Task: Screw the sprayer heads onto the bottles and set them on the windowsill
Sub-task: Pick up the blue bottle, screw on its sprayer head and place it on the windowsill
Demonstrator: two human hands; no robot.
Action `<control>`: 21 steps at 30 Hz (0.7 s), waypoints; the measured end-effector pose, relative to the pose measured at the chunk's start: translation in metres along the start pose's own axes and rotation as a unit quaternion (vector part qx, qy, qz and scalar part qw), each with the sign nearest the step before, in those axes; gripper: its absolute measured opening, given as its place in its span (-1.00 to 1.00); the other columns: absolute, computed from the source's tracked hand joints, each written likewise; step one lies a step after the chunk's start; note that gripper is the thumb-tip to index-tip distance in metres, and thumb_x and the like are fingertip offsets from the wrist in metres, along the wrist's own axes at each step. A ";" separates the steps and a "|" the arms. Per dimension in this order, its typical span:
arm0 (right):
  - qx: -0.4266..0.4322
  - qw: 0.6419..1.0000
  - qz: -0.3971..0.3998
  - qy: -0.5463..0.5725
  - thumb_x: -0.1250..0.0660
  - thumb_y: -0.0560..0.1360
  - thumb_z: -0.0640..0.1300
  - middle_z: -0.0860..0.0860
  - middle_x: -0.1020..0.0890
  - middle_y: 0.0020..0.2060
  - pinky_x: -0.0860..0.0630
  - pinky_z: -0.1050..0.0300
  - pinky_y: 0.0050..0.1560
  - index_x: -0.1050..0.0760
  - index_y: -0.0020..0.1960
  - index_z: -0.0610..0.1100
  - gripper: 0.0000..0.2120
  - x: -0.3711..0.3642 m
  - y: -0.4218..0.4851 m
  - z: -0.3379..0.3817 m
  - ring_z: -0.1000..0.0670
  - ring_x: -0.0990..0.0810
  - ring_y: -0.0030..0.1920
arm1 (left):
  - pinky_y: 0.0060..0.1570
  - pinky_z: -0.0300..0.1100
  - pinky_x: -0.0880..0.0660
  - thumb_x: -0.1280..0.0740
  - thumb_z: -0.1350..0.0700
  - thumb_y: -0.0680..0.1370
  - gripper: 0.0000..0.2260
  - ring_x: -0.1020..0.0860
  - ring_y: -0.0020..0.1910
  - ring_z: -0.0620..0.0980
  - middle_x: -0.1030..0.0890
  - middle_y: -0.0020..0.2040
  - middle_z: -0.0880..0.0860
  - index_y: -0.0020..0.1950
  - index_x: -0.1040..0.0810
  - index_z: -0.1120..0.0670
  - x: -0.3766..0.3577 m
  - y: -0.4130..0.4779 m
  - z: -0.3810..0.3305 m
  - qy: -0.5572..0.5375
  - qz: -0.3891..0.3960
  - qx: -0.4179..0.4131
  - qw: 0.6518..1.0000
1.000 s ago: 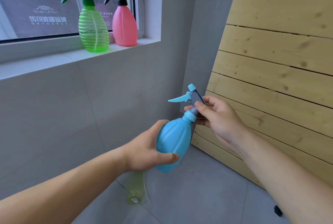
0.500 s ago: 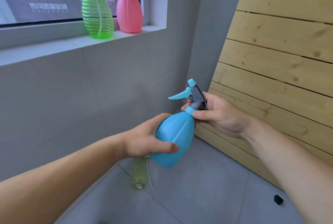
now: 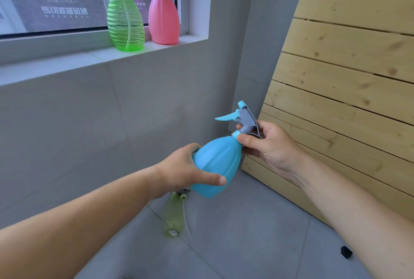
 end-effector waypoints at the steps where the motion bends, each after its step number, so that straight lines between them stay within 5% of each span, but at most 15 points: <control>1: 0.000 1.000 -0.008 0.008 -0.40 0.48 -0.34 -0.12 -0.67 0.02 -0.64 0.06 -0.02 -0.57 0.08 -0.18 -0.80 -0.001 -0.001 0.000 -0.05 -0.68 0.01 | 0.06 0.19 -0.66 -0.71 -0.13 0.08 -0.28 -0.70 0.03 0.06 -0.68 0.08 0.05 0.15 -0.51 -0.08 -0.002 -0.001 0.000 -0.013 -0.012 0.002 1.000; 5: -0.002 0.999 -0.040 0.033 -0.38 0.50 -0.28 -0.09 -0.69 -0.10 -0.64 0.08 -0.10 -0.58 0.05 -0.22 -0.87 -0.003 -0.004 0.002 -0.01 -0.70 -0.13 | -0.31 -0.02 -0.66 -0.71 0.03 0.24 -0.33 -0.70 -0.04 0.08 -0.62 0.13 0.07 0.21 -0.42 -0.09 -0.013 -0.005 -0.006 -0.119 -0.026 -0.005 0.993; 7: -0.011 0.997 -0.061 0.035 -0.39 0.51 -0.25 -0.12 -0.68 -0.08 -0.66 0.03 -0.09 -0.57 0.10 -0.25 -0.82 -0.003 -0.004 0.002 -0.03 -0.70 -0.16 | -0.32 -0.13 -0.62 -0.66 0.03 0.33 -0.37 -0.71 -0.12 0.02 -0.62 0.14 0.07 0.27 -0.40 -0.07 -0.018 -0.007 -0.009 -0.171 -0.009 -0.003 0.985; 10: -0.026 0.995 -0.080 0.059 -0.38 0.51 -0.24 -0.14 -0.68 -0.06 -0.65 -0.06 -0.01 -0.58 0.08 -0.23 -0.84 0.000 -0.004 0.002 -0.06 -0.69 -0.15 | -0.14 -0.07 -0.65 -0.48 -0.15 0.39 -0.45 -0.69 0.01 0.02 -0.61 0.23 0.07 0.33 -0.46 -0.04 -0.020 -0.009 -0.009 -0.245 0.022 0.015 0.969; 13: -0.028 0.991 -0.088 0.096 -0.36 0.52 -0.26 -0.11 -0.69 -0.07 -0.64 -0.11 0.04 -0.59 0.06 -0.18 -0.88 0.005 -0.003 0.004 -0.08 -0.69 -0.11 | 0.12 -0.01 -0.64 -0.47 -0.08 0.39 -0.46 -0.67 0.17 0.02 -0.64 0.28 0.06 0.34 -0.52 0.03 -0.016 -0.004 -0.005 -0.285 0.004 0.010 0.958; 18: -0.039 0.985 -0.093 0.142 -0.37 0.51 -0.28 -0.14 -0.69 -0.03 -0.62 -0.14 0.09 -0.58 0.12 -0.22 -0.81 0.006 -0.002 0.003 -0.14 -0.68 -0.04 | 0.17 -0.15 -0.57 -0.51 -0.05 0.36 -0.47 -0.69 0.17 -0.02 -0.74 0.17 0.05 0.27 -0.62 0.17 -0.018 -0.002 -0.004 -0.321 0.039 0.033 0.946; 21: -0.039 0.984 -0.091 0.147 -0.38 0.50 -0.27 -0.14 -0.68 -0.07 -0.62 -0.10 0.09 -0.60 0.08 -0.20 -0.84 0.003 -0.003 0.003 -0.13 -0.67 -0.07 | 0.12 -0.04 -0.63 -0.62 -0.06 0.35 -0.40 -0.71 0.14 0.03 -0.72 0.20 0.09 0.31 -0.57 0.13 -0.021 -0.004 -0.002 -0.314 0.074 0.040 0.946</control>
Point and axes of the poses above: each hand's wrist, its own y-axis towards the middle knuckle, its own x-axis out of the back of the hand, z = x × y, the point moved 3 cm from there along y, towards the middle knuckle
